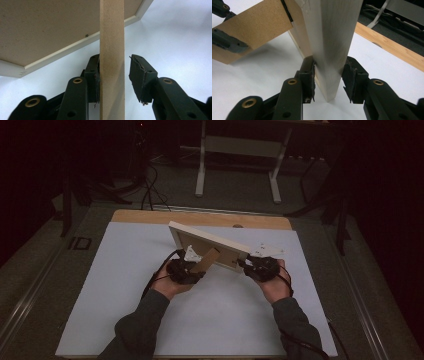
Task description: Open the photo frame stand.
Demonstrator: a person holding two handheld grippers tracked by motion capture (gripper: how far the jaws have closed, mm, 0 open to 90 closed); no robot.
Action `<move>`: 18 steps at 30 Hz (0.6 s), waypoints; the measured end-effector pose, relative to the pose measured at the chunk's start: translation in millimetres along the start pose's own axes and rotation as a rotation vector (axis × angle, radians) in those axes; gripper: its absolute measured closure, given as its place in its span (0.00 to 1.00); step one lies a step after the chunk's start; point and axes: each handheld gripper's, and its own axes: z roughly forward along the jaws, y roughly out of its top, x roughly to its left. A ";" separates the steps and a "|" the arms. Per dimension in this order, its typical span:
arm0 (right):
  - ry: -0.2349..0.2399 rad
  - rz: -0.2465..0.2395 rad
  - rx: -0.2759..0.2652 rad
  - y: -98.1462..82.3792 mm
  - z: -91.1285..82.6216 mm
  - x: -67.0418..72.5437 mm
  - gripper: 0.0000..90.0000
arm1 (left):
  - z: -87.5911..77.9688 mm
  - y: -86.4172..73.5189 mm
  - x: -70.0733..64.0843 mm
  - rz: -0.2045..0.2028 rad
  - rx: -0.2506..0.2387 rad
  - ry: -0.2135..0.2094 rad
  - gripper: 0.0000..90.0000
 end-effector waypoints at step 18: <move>0.011 0.006 -0.012 -4.9 -1.9 4.4 0.68 | -3.0 -4.2 -4.4 -0.008 -0.010 -0.024 0.71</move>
